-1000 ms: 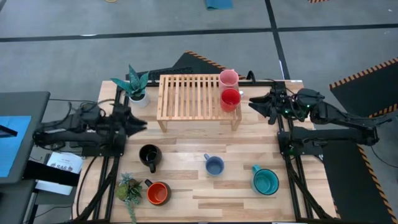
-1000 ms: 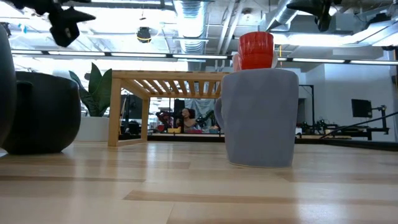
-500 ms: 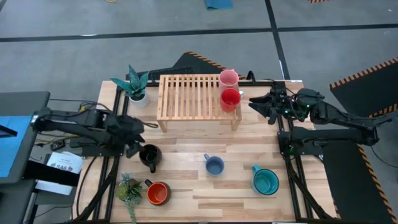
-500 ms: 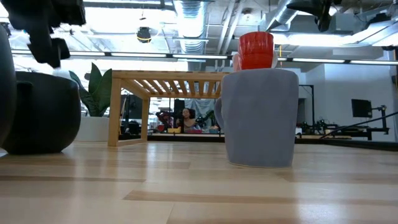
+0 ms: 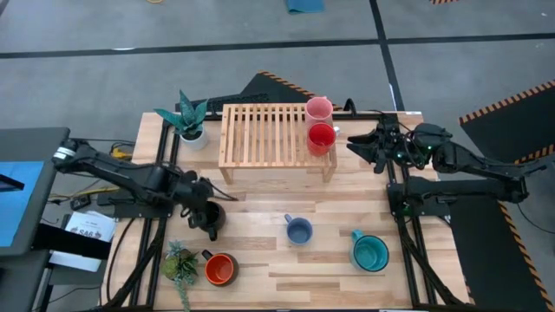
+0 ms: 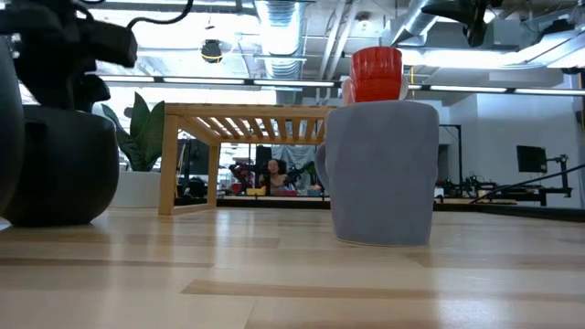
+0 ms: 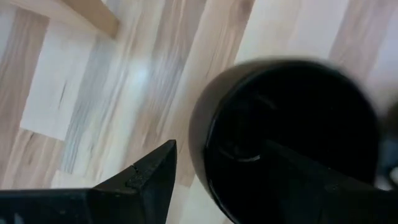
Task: Place coffee mugs
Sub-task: Put the black mug on the shelf
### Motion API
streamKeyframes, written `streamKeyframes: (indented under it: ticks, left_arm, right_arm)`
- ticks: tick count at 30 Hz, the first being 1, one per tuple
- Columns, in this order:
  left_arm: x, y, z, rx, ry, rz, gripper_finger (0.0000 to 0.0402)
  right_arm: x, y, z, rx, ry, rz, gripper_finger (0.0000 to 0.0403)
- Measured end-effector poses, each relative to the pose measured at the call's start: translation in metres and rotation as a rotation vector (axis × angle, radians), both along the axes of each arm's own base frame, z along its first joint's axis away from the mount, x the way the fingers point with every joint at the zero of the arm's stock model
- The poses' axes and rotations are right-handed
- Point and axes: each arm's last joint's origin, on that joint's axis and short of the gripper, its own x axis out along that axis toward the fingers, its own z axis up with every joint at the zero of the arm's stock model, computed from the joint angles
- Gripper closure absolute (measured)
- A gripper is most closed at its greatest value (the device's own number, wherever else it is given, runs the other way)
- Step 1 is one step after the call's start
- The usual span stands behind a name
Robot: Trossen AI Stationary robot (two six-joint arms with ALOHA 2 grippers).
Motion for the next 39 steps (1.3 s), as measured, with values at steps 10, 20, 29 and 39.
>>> streamKeyframes:
  ticks: [10, 20, 29, 39]
  left_arm:
    - [0.014, -0.014, -0.024, 0.016, 0.153, 0.004, 0.0187]
    - [0.017, -0.017, -0.033, -0.056, 0.228, 0.057, 0.0265]
    - [0.015, -0.008, -0.017, -0.094, 0.198, 0.108, 0.0396]
    - [0.011, 0.017, 0.062, -0.035, 0.060, 0.154, 0.0399]
  right_arm:
    - [0.000, 0.000, -0.001, 0.002, 0.009, 0.000, 0.0200]
    - [0.000, 0.000, -0.002, 0.004, 0.016, 0.000, 0.0200]
    - [0.000, 0.000, -0.002, 0.004, 0.016, 0.000, 0.0200]
    - [0.000, 0.000, -0.002, 0.003, 0.016, 0.001, 0.0200]
